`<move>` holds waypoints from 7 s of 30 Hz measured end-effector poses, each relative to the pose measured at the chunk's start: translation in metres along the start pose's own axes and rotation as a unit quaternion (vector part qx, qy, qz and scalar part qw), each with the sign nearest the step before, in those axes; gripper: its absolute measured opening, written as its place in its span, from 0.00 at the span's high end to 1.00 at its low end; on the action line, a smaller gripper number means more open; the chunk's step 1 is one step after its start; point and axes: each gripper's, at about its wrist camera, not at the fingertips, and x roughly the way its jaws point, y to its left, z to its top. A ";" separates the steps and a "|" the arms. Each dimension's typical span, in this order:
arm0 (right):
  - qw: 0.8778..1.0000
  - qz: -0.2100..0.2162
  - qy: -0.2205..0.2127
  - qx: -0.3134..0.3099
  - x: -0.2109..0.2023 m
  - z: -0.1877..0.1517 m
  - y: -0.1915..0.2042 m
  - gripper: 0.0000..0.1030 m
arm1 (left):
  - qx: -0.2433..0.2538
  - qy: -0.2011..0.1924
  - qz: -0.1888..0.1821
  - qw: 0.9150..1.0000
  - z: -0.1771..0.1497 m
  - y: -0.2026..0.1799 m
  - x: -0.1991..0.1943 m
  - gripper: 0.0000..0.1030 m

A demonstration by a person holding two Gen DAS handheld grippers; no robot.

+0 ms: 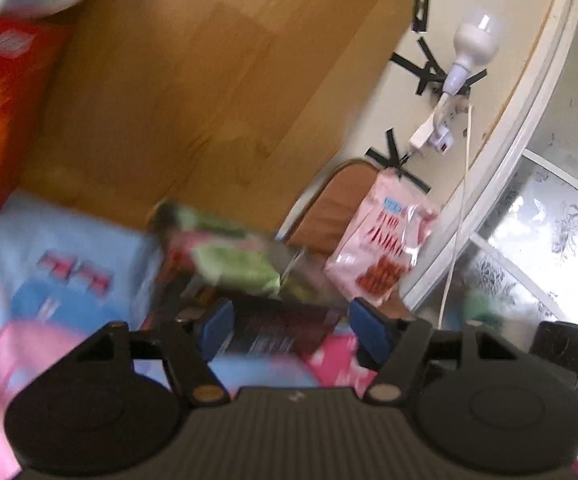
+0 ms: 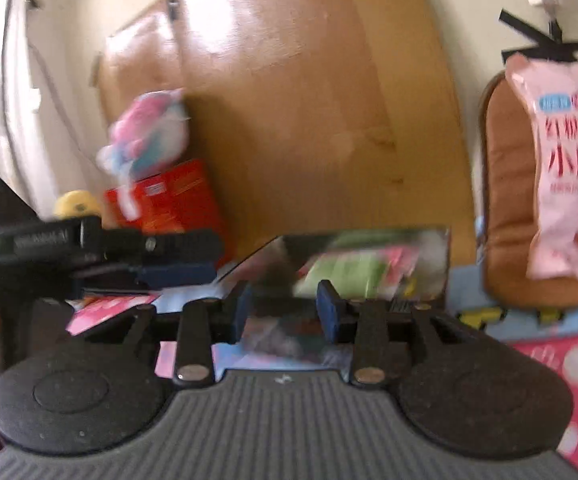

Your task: Organize snacks

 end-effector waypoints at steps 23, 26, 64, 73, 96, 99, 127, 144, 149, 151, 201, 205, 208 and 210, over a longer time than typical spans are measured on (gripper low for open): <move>0.984 0.095 0.146 -0.037 0.015 -0.075 0.071 0.59 | -0.124 0.063 -0.010 0.990 -0.122 0.029 -0.119 0.40; 0.984 0.102 0.144 -0.026 0.010 -0.077 0.070 0.58 | -0.137 0.066 -0.003 0.988 -0.123 0.036 -0.116 0.41; 0.958 0.122 0.174 -0.191 -0.022 -0.119 0.109 0.30 | -0.149 0.046 0.005 0.988 -0.106 0.045 -0.129 0.31; 0.964 0.093 0.144 -0.203 -0.014 -0.124 0.122 0.46 | -0.124 0.070 0.020 0.990 -0.111 0.030 -0.103 0.34; 0.989 -0.004 0.015 -0.150 -0.035 -0.100 0.097 0.60 | -0.026 0.040 -0.023 0.999 -0.053 -0.013 -0.064 0.39; 0.988 -0.020 -0.008 -0.156 -0.031 -0.086 0.091 0.61 | 0.007 0.033 -0.027 0.999 -0.033 -0.022 -0.048 0.39; 0.997 -0.082 0.003 0.010 -0.030 -0.052 -0.038 0.59 | -0.089 0.037 -0.025 0.995 -0.015 0.030 -0.009 0.33; 0.992 -0.092 0.088 -0.012 -0.033 -0.098 0.014 0.51 | -0.112 0.068 -0.018 0.991 -0.080 0.020 -0.039 0.33; 0.988 -0.112 0.081 -0.064 -0.028 -0.101 0.033 0.77 | -0.119 0.049 -0.013 0.992 -0.080 0.026 -0.057 0.33; 0.989 -0.121 0.071 -0.053 -0.030 -0.098 0.030 0.81 | -0.122 0.042 -0.013 0.992 -0.081 0.028 -0.063 0.33; 0.987 0.027 0.041 -0.153 -0.012 -0.067 0.071 0.80 | -0.051 0.062 -0.066 0.995 -0.028 -0.013 -0.016 0.45; 0.982 -0.010 0.000 -0.189 0.004 -0.045 0.070 0.80 | -0.016 0.041 -0.068 0.997 0.003 -0.026 0.000 0.45; 0.982 -0.010 0.001 -0.186 0.005 -0.038 0.057 0.79 | -0.019 0.026 -0.056 0.998 0.012 -0.016 -0.002 0.44; 0.984 -0.013 0.003 -0.179 -0.001 -0.040 0.043 0.75 | -0.033 0.028 -0.037 0.998 0.011 -0.001 -0.003 0.43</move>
